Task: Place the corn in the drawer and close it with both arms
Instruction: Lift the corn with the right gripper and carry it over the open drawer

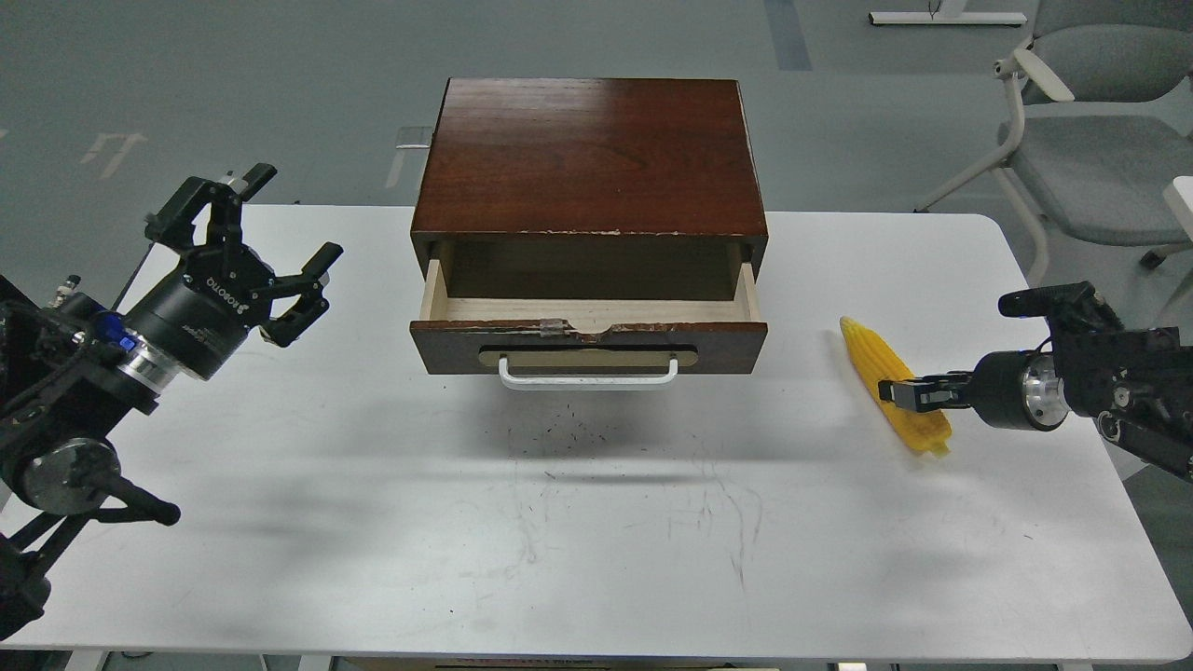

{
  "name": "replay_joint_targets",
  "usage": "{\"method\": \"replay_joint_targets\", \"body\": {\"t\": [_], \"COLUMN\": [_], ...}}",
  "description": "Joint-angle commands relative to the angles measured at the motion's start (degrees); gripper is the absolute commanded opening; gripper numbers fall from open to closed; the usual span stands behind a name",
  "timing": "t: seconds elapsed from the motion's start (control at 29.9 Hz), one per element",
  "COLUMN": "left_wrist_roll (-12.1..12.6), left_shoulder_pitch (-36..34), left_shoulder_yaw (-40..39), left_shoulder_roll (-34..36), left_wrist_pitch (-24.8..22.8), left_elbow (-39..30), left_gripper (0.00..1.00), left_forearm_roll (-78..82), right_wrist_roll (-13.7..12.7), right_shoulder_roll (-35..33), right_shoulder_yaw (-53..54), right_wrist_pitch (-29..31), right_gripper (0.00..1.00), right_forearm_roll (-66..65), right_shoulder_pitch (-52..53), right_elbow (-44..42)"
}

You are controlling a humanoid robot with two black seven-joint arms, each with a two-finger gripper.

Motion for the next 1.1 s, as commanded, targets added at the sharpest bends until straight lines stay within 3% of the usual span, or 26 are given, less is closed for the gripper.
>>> {"method": "replay_joint_targets", "body": {"t": [0.0,0.37,0.7,0.87,1.07], "left_wrist_roll": [0.08,0.00,0.00,0.00,0.00], "left_shoulder_pitch": [0.05,-0.04,-0.04,-0.04,-0.04], "left_shoulder_yaw": [0.00,0.00,-0.09,-0.18,-0.18], "left_shoulder_roll": [0.04,0.31,1.45,1.71,2.59], "left_wrist_pitch": [0.00,0.00,0.00,0.00,0.00], "left_elbow": [0.00,-0.08,-0.17,-0.52,-1.31], "left_gripper": [1.00,1.00,1.00,1.00,1.00], "left_forearm_roll": [0.00,0.00,-0.09,0.00,-0.09], "right_wrist_roll": [0.00,0.00,0.00,0.00,0.00], "right_shoulder_roll": [-1.31,-4.30,1.05,5.35,9.49], "right_shoulder_yaw": [0.81,0.63,-4.27,-9.99,-11.05], "right_wrist_pitch": [-0.16,0.81,4.24,4.15,3.89], "right_gripper": [0.16,0.17,0.19,0.19,0.19], "right_forearm_roll": [0.56,6.62,6.01,3.91,-9.09], "right_shoulder_pitch": [3.21,26.32,44.86,50.14,50.86], "right_elbow": [0.80,8.62,20.39,25.40,26.65]}}
